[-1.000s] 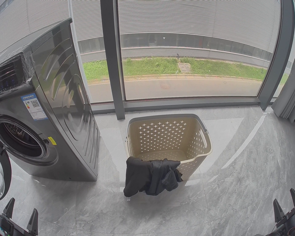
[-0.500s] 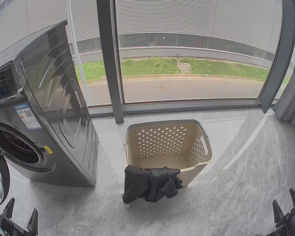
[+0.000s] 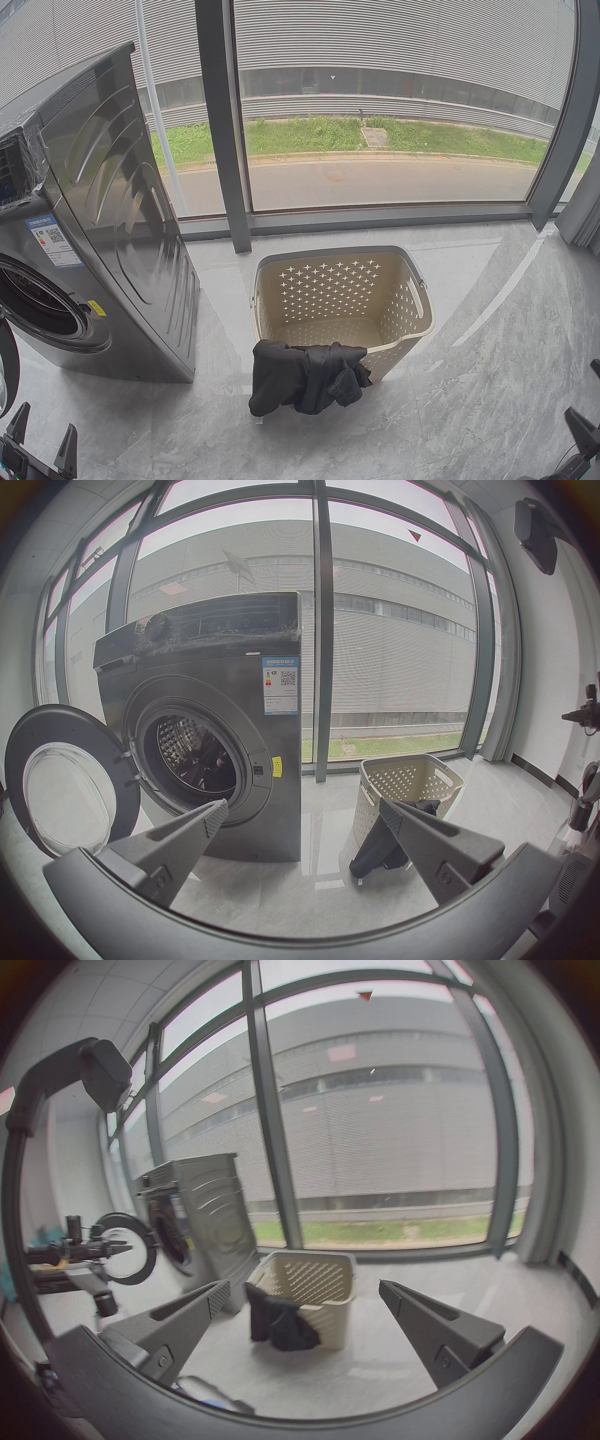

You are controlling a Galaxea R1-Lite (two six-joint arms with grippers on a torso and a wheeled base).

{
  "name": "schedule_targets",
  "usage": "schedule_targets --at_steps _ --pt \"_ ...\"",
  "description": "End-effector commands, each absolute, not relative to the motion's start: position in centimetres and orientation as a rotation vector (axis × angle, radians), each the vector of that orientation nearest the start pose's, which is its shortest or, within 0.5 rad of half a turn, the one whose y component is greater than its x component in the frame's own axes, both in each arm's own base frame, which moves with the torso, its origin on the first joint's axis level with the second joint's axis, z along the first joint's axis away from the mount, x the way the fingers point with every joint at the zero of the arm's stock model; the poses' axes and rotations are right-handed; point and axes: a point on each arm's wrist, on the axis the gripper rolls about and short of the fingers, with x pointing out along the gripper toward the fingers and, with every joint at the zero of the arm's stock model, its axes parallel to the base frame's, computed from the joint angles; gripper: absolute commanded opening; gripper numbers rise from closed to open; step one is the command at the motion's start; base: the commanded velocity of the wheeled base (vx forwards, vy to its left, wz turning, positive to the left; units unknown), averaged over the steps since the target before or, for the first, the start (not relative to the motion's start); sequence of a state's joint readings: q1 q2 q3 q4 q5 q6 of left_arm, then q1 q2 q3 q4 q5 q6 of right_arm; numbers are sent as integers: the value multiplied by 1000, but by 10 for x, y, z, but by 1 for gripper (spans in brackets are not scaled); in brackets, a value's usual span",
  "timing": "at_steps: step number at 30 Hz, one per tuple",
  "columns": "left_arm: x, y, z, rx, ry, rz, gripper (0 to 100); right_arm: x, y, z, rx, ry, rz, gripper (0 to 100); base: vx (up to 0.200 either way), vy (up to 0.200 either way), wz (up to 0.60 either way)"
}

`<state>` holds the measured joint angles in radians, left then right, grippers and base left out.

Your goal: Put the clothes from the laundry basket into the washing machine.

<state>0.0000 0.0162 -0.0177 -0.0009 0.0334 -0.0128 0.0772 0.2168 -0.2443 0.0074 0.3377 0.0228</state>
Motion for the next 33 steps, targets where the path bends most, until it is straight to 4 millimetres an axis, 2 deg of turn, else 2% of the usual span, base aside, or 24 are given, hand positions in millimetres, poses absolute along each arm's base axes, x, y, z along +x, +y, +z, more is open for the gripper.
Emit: schedule_targets --at_steps 1,4,5,7,8,9,12,13,20,21,22,26,31,33 --pt "-23 1 76 -15 0 34 100 28 16 151 88 315 689 100 0 0 0" --pt "-23 1 76 -14 0 34 100 51 24 151 73 401 753 100 0 0 0" --pt "-23 1 76 -14 0 34 100 51 24 151 73 401 753 100 0 0 0" --pt "-23 1 76 -12 -2 34 100 75 34 150 68 458 791 100 0 0 0" --pt "-23 1 76 -12 -2 34 100 76 34 150 67 460 793 100 0 0 0" --pt "-23 1 76 -12 -2 34 100 92 40 148 70 486 801 100 0 0 0" --pt "-23 1 76 -12 0 32 100 110 47 145 75 513 804 100 0 0 0" --pt "-23 1 76 -12 -2 32 100 122 51 141 77 533 806 100 0 0 0" --pt "-23 1 76 -12 0 34 100 162 69 127 97 574 796 100 0 0 0" --pt "-23 1 76 -12 0 34 100 162 69 127 97 574 796 100 0 0 0" --pt "-23 1 76 -12 0 34 100 173 79 127 118 565 806 100 0 0 0" --pt "-23 1 76 -14 0 34 100 185 104 128 279 604 839 100 0 0 0" --pt "-23 1 76 -12 -2 34 100 202 116 110 284 612 792 100 0 0 0" --pt "-23 1 76 -14 -2 34 100 219 123 91 232 584 728 100 0 0 0"
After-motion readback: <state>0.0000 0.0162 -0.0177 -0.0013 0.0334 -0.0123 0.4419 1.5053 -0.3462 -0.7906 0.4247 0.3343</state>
